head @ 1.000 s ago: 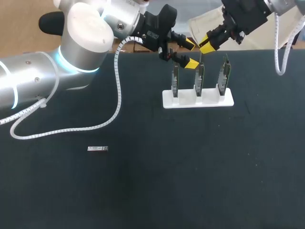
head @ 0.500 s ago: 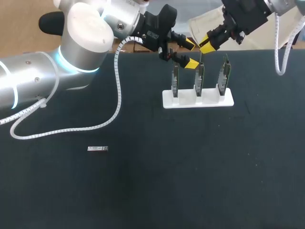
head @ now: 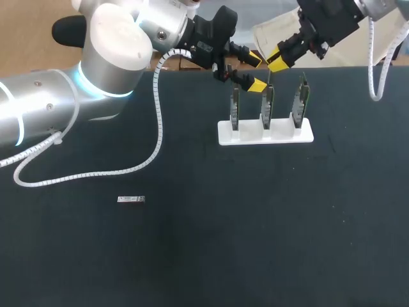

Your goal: Pick up the optical module with the left hand, and insert it into the network port with the right hand.

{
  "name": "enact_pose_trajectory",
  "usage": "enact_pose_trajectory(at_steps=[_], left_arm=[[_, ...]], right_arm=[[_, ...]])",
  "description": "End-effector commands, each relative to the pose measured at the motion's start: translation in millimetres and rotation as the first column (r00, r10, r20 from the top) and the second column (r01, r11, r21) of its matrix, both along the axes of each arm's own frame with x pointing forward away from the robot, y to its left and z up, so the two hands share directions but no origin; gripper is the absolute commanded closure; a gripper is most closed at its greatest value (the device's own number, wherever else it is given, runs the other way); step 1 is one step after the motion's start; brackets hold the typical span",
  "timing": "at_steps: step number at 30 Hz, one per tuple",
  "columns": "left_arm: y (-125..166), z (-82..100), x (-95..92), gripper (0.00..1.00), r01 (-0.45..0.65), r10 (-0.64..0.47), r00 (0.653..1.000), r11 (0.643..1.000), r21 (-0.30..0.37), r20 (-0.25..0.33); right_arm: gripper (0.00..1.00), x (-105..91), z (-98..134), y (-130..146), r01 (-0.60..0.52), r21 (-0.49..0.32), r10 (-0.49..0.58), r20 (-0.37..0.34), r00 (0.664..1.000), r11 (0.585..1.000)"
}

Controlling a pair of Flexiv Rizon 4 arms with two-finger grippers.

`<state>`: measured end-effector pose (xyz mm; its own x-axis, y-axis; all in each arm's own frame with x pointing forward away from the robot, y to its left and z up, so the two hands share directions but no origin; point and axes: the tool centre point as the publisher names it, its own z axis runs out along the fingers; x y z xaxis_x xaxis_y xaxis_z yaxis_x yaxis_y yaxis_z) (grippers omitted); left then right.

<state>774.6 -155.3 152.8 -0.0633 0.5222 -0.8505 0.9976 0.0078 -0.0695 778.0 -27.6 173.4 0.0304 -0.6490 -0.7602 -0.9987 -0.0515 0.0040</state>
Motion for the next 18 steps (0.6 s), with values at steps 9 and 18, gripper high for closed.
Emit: enact_pose_trajectory(at_steps=[9, 18], left_arm=[[-0.2, -0.4, -0.1, 0.0, 0.0, 0.0, 1.0, 1.0, 0.0, 0.002], [-0.2, -0.4, -0.1, 0.0, 0.0, 0.0, 1.0, 1.0, 0.0, 0.002]], right_arm=[[1.0, -3.1, 4.1, -0.9, 0.0, 0.007, 0.0, 0.018, 1.0, 1.0], [1.0, -5.2, 1.0, -2.8, 0.0, -0.003, 0.001, 0.032, 1.0, 1.0]])
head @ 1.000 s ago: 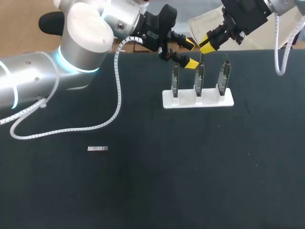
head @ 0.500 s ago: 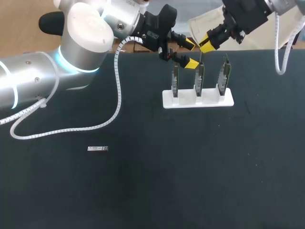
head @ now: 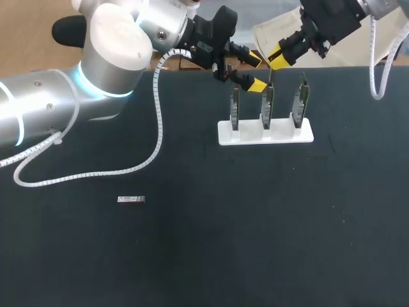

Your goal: Pick up the optical module with the left hand, and insert it into the network port with the right hand.

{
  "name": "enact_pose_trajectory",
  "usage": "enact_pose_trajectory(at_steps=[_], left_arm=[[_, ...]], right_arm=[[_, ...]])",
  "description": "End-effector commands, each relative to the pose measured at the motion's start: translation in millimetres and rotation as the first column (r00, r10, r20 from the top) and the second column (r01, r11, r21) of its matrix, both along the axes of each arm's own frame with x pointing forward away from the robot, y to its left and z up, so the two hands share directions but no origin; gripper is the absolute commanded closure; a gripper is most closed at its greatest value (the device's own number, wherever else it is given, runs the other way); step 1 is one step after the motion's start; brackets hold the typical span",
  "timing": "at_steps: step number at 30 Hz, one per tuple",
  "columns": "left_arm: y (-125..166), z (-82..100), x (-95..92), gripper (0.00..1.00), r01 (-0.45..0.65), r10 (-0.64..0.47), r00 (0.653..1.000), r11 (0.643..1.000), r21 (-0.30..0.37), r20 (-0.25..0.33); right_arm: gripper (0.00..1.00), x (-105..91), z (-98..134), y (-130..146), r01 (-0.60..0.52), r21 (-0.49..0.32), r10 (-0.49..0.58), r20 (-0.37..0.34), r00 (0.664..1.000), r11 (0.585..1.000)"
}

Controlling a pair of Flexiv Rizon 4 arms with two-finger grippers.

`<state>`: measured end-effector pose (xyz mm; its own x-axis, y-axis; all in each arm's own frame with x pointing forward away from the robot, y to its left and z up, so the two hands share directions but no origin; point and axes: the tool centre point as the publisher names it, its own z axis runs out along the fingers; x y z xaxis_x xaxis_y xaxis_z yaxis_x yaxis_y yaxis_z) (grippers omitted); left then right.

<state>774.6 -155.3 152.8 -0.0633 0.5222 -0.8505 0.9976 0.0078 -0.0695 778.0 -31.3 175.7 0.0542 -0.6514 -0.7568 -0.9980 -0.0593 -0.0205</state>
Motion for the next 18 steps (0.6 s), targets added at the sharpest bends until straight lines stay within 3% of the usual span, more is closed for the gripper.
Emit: enact_pose_trajectory(at_steps=[1, 18], left_arm=[[-0.2, -0.4, -0.1, 0.0, 0.0, 0.0, 1.0, 1.0, 0.0, 0.002], [-0.2, -0.4, -0.1, 0.0, 0.0, 0.0, 1.0, 1.0, 0.0, 0.002]], right_arm=[[1.0, -5.5, -1.5, 1.1, 0.007, 0.001, -0.007, 0.007, 1.0, 1.0], [1.0, -5.4, -4.9, 4.4, 0.008, 0.001, -0.008, 0.01, 1.0, 1.0]])
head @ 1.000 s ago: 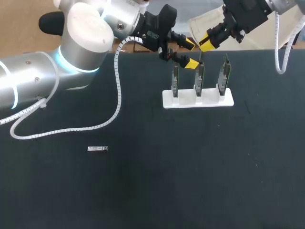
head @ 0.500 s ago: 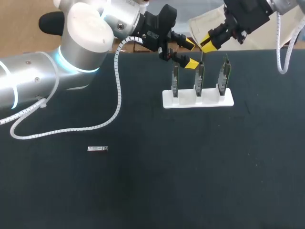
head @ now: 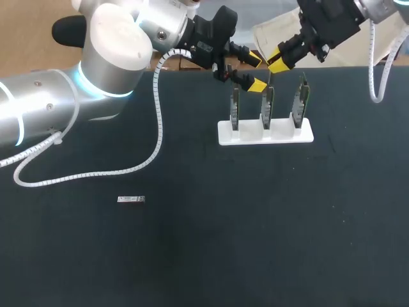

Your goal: Pick up the optical module with the left hand, and insert it into the network port with the right hand.

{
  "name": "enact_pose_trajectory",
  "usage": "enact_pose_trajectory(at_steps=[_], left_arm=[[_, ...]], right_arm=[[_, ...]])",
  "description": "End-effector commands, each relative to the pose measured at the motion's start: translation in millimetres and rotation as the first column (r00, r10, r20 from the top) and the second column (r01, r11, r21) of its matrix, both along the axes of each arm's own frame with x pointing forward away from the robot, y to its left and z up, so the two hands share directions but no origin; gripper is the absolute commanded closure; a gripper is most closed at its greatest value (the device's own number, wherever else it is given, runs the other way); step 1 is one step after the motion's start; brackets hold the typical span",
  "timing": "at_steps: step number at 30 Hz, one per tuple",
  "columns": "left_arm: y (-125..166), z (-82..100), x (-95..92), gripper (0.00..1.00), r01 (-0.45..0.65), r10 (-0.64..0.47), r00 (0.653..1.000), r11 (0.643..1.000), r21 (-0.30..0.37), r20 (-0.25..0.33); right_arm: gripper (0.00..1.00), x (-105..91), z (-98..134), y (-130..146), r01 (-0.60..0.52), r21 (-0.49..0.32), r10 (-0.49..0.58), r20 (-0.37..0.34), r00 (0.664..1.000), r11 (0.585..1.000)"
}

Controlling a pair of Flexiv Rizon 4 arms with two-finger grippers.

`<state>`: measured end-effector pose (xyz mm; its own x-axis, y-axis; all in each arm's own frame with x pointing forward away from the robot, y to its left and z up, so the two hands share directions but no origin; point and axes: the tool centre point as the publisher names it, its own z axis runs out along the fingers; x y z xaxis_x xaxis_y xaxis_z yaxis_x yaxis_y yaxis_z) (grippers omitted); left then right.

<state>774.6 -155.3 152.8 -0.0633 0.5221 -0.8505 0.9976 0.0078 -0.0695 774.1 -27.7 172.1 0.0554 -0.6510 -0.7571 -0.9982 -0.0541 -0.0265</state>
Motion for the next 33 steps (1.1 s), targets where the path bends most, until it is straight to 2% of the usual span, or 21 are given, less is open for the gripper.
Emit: enact_pose_trajectory(at_steps=[1, 12, 23, 33], left_arm=[[-0.2, -0.5, -0.1, 0.0, 0.0, 0.0, 1.0, 1.0, 0.0, 0.002], [-0.2, -0.5, -0.1, 0.0, 0.0, 0.0, 1.0, 1.0, 0.0, 0.002], [-0.2, -0.5, -0.1, 0.0, 0.0, 0.0, 1.0, 1.0, 0.0, 0.002], [-0.2, -0.5, -0.1, 0.0, 0.0, 0.0, 1.0, 1.0, 0.0, 0.002]], right_arm=[[1.0, -1.5, -2.3, 1.1, 0.005, -0.001, -0.005, 0.003, 1.0, 1.0], [1.0, -2.1, -5.8, 0.8, 0.01, -0.004, -0.01, -0.003, 1.0, 1.0], [1.0, -1.4, 0.3, -0.3, 0.014, 0.006, -0.014, 0.013, 1.0, 1.0], [1.0, -2.1, 3.4, -1.4, 0.019, 0.021, -0.019, -0.006, 1.0, 1.0]])
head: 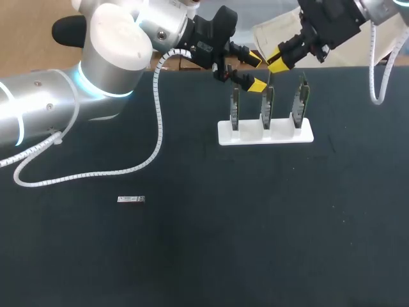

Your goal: Pick up the optical module with the left hand, and insert it into the network port with the right hand.

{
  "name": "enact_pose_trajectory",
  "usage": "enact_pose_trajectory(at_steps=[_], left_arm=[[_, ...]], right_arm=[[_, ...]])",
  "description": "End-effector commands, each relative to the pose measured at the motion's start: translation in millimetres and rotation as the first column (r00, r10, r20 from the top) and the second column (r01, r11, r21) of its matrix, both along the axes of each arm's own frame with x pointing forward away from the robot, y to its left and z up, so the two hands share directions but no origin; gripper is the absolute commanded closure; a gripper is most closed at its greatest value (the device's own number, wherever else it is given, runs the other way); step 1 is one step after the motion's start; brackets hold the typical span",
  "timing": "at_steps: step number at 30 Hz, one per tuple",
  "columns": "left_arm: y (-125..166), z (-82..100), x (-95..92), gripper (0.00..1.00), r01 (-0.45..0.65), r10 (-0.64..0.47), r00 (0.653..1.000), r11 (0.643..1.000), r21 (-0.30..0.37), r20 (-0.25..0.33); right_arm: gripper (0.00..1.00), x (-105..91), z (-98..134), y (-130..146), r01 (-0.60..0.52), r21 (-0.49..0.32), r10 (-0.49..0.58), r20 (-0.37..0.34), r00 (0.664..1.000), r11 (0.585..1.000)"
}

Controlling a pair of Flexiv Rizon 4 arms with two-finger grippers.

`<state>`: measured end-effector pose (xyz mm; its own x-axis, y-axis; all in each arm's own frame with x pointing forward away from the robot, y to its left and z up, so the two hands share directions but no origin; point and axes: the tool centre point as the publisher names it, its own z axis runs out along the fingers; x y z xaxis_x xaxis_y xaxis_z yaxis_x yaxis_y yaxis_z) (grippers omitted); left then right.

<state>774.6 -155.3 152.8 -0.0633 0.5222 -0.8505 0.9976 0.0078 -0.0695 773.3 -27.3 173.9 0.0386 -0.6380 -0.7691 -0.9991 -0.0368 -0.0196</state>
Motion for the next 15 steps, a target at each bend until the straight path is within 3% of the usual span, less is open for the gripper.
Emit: enact_pose_trajectory(at_steps=[1, 15], left_arm=[[-0.2, -0.4, -0.1, 0.0, 0.0, 0.0, 1.0, 1.0, 0.0, 0.002], [-0.2, -0.4, -0.1, 0.0, 0.0, 0.0, 1.0, 1.0, 0.0, 0.002]], right_arm=[[1.0, -1.0, 2.4, -2.2, 0.003, 0.008, -0.003, -0.006, 1.0, 1.0], [1.0, -0.5, 3.0, -2.1, 0.0, -0.002, 0.0, -0.014, 1.0, 1.0]])
